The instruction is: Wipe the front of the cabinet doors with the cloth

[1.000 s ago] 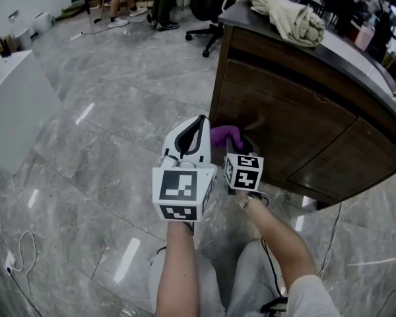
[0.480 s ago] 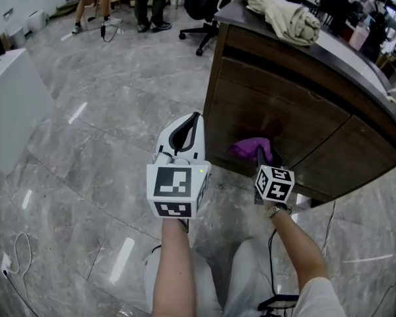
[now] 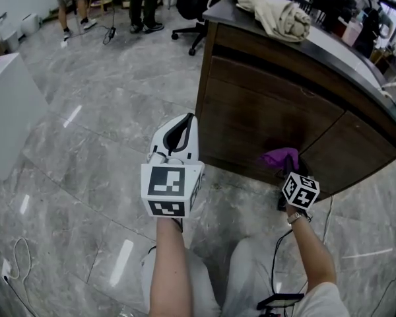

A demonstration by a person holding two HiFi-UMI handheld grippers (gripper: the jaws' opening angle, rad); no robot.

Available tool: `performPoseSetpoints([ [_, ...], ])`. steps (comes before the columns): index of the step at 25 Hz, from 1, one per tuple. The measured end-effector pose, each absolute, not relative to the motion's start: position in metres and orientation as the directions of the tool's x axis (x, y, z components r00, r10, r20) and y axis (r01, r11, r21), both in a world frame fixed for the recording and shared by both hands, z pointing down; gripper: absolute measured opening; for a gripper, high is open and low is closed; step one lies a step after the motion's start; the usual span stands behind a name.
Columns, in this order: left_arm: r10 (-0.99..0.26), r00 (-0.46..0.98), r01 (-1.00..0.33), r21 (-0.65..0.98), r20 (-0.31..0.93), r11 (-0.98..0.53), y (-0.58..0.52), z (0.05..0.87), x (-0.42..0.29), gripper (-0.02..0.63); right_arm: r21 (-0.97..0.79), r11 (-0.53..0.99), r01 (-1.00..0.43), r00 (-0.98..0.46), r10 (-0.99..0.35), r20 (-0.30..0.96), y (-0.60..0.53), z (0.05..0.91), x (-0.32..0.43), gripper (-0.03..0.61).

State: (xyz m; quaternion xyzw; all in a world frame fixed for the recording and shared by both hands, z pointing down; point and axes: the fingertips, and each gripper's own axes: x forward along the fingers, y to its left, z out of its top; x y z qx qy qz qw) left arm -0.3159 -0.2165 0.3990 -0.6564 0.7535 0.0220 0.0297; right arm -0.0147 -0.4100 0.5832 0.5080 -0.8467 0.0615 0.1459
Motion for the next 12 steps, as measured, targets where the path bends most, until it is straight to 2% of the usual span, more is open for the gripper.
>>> performPoseSetpoints([
  [7,-0.987,-0.14,-0.99,-0.005,-0.076,0.141,-0.216,0.399,-0.316,0.006,0.056,0.38,-0.923,-0.347,-0.887,0.305,-0.414,0.587,0.021,0.14],
  [12,-0.987,-0.142,-0.99,-0.009,-0.075,0.143,-0.217,0.398,-0.315,0.006,0.02,0.524,-0.852,-0.486,-0.804,0.342,-0.371,0.603,-0.045,0.138],
])
